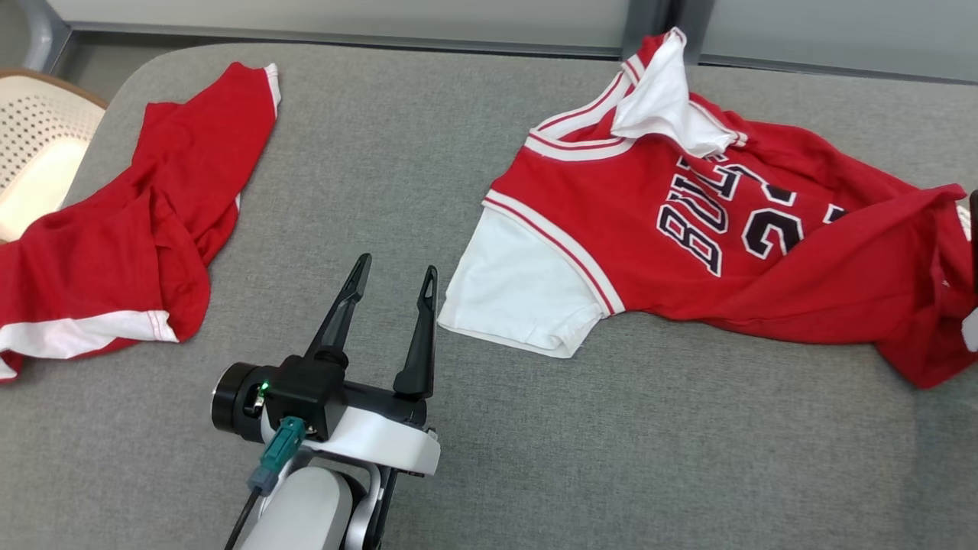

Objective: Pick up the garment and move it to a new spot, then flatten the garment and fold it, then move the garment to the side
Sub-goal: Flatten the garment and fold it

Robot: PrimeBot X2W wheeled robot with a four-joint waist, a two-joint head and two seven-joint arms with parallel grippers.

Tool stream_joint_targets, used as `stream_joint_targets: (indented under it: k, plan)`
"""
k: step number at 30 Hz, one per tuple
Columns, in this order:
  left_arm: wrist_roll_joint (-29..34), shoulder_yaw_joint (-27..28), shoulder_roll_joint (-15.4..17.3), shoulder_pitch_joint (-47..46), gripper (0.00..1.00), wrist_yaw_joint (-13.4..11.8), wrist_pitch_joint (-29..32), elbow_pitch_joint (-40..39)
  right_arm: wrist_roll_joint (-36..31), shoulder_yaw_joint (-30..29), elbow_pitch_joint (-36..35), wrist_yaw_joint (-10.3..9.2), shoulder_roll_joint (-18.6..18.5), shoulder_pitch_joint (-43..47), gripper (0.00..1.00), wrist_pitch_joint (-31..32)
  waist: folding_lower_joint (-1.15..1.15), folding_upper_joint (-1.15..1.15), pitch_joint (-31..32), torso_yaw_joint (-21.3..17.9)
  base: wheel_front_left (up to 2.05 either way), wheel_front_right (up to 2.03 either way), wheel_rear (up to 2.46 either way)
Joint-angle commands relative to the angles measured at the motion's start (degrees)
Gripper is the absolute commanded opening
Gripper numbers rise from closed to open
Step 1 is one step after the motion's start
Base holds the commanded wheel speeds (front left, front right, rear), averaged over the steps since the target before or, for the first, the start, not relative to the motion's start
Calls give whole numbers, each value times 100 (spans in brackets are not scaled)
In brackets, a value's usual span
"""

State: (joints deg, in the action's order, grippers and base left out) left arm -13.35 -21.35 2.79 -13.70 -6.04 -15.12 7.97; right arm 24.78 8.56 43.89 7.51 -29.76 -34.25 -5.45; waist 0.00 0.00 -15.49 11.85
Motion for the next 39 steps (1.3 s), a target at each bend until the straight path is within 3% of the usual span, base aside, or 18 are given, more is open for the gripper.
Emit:
stream_joint_targets:
  k: [1, 8, 17, 32, 36, 39]
  plan:
    - [37, 44, 21, 19, 100, 40, -4, 12, 59, 10, -47, -4, 83, 169, 100, -114, 0, 0, 156, -161, 0, 0, 0]
    - [116, 249, 20, 197, 100, 95, -5, 44, 401, 73, -784, -4, 514, 1087, 100, -654, 0, 0, 422, -536, 0, 0, 0]
    - [153, 394, 21, 363, 100, 181, -4, 76, 343, -137, -1730, -3, 1145, 2161, 100, -901, 0, 0, 546, -787, 0, 0, 0]
    - [119, 317, 20, 315, 100, 240, -4, 299, -195, -494, -2055, -3, 1395, 2299, 100, -760, 0, 0, 460, -760, 0, 0, 0]
    - [89, 203, 20, 230, 100, 275, -5, 719, -248, -507, -2128, -3, 1452, 2313, 100, -699, 0, 0, 394, -792, 0, 0, 0]
    - [197, 178, 23, 64, 100, 142, -5, 1216, -265, -505, -2177, -3, 1467, 2305, 100, -670, 0, 0, 322, -831, 0, 0, 0]
